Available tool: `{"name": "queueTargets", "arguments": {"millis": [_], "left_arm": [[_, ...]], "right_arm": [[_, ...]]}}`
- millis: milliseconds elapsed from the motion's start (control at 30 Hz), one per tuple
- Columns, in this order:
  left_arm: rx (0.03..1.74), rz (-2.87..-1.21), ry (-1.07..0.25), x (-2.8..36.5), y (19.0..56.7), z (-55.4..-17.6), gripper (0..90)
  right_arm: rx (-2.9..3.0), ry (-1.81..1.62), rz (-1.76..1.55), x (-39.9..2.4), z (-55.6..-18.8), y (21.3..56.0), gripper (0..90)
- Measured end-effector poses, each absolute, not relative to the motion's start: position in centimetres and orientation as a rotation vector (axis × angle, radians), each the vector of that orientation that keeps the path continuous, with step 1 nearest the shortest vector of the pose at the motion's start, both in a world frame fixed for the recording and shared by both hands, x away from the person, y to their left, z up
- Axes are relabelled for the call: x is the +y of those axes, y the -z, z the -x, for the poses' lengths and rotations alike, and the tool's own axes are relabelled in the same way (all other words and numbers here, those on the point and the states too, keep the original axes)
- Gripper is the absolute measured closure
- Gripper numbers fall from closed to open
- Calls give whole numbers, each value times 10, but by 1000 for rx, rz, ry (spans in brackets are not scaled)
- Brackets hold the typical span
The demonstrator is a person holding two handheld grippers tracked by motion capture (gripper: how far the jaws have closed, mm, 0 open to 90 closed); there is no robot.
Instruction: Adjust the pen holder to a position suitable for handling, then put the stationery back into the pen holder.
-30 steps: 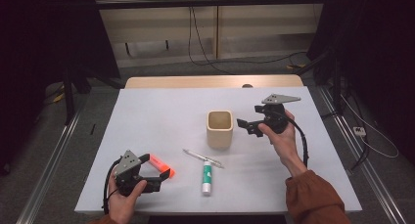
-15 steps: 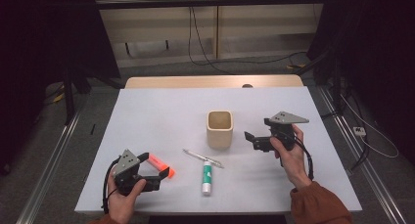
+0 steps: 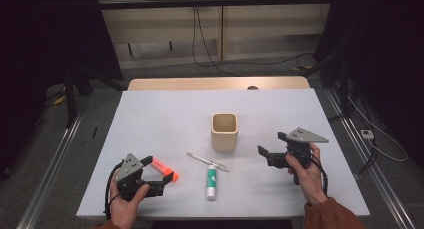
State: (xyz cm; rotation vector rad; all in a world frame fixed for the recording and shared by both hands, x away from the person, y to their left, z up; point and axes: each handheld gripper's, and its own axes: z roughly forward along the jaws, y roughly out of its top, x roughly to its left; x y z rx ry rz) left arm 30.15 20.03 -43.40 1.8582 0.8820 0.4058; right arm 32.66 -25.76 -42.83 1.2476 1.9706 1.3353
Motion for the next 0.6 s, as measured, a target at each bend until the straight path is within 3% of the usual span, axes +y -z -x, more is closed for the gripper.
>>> {"name": "queueTargets", "arguments": {"millis": [600], "left_arm": [[826,-1867,-399,203,424,-303,81]], "right_arm": [[1901,-1331,-1258,-271,-291,437,81]]}}
